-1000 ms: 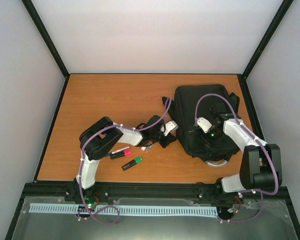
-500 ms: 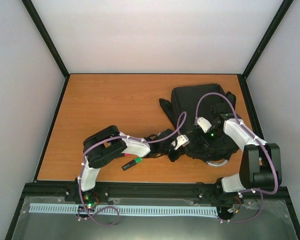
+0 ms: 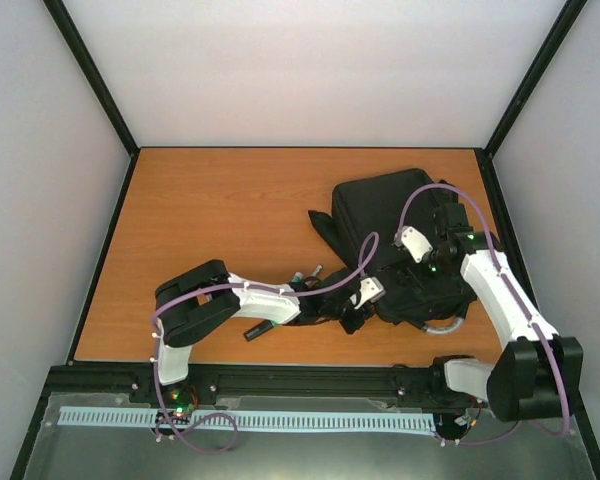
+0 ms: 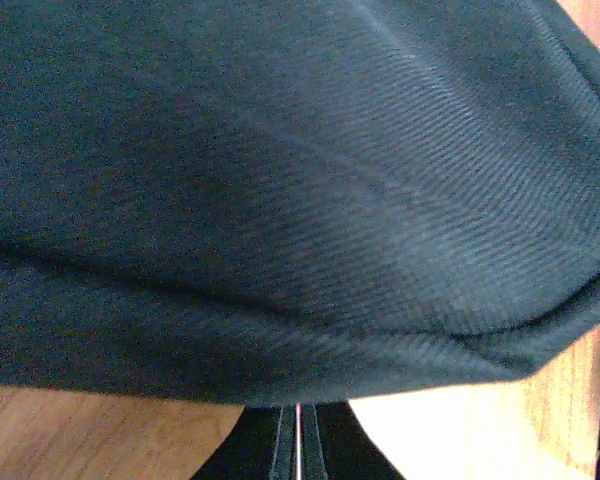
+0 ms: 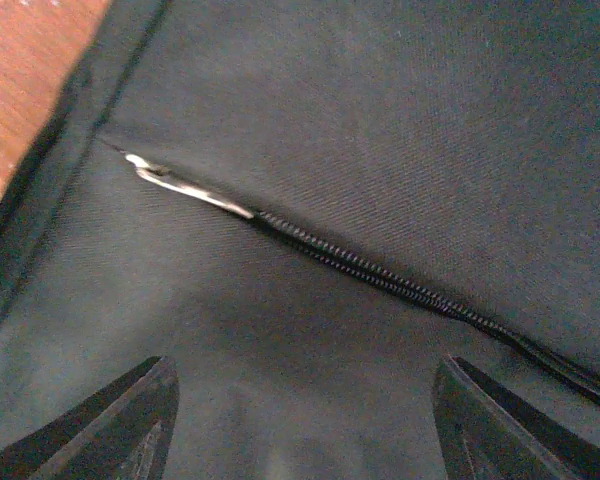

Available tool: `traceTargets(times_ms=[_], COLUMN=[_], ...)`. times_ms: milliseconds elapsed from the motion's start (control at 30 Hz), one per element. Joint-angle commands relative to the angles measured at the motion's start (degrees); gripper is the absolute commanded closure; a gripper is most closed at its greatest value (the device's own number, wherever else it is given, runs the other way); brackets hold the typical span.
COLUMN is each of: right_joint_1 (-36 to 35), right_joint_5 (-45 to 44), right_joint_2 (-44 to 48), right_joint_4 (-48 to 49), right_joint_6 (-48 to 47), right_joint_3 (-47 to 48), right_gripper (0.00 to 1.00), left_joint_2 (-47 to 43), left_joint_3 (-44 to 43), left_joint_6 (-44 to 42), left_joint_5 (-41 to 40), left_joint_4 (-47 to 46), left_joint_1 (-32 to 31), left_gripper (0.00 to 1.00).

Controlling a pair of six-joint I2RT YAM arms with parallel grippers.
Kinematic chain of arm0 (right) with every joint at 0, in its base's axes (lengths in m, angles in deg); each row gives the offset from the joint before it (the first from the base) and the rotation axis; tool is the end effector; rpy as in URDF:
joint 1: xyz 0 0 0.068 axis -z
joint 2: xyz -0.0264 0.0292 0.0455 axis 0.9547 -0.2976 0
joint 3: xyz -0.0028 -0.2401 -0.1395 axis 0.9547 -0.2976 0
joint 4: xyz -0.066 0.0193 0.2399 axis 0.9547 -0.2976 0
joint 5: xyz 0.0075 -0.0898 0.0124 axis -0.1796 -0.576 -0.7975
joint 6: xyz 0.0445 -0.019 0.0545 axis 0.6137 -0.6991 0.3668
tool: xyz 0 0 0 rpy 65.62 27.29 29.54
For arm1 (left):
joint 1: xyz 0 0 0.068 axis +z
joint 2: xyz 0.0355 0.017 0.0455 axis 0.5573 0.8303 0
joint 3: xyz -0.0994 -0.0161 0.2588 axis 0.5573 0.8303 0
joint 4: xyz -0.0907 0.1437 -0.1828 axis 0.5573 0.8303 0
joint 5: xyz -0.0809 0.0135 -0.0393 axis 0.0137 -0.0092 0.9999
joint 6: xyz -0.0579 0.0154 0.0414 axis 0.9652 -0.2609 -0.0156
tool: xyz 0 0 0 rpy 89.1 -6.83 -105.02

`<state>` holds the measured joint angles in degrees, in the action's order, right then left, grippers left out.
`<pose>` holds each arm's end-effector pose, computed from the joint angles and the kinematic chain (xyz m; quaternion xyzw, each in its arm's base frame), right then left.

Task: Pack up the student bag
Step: Zip the student bag at the center of the board.

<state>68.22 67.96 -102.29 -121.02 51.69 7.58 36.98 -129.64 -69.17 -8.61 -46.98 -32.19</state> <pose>0.2091 0.0324 0.2229 -0.3644 0.9098 0.0860 0.1789 0.1555 -0.3765 0.1296 0.4331 0.7983 -0.3250 0.2636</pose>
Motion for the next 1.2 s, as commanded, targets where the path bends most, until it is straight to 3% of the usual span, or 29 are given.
traceTargets(times_ms=[0, 233, 400, 633, 933, 1167], right_joint_1=[0.3, -1.1, -8.5, -16.5, -17.0, -17.0], right_joint_5=[3.0, 5.6, -0.4, -8.7, -14.0, -12.9], right_joint_2=[4.4, 12.4, 15.1, 13.0, 4.9, 4.9], right_joint_4=[-5.3, -5.7, 2.4, 13.4, 27.6, 23.8], right_joint_6=[-4.0, -17.5, -17.0, -15.5, -8.0, -6.3], right_joint_3=[0.8, -6.7, -13.4, -16.6, -14.3, -12.1], right_gripper=[0.26, 0.21, 0.19, 0.17, 0.4, 0.4], left_joint_2=[-2.5, -2.3, -2.5, -1.5, -1.7, -4.0], left_joint_3=[0.5, -0.7, -1.3, -4.5, -0.5, 4.6], left_joint_6=[-0.1, -2.8, -4.8, -7.5, -5.4, -1.8], left_joint_5=[-1.9, -0.2, 3.1, 5.1, 8.2, 13.2], left_joint_4=[3.6, 7.5, 8.8, 13.5, 12.1, 6.2], left_joint_1=[0.9, 7.2, 13.3, 14.5, 14.5, 12.3], left_gripper=[0.99, 0.99, 0.99, 0.99, 0.99, 0.99])
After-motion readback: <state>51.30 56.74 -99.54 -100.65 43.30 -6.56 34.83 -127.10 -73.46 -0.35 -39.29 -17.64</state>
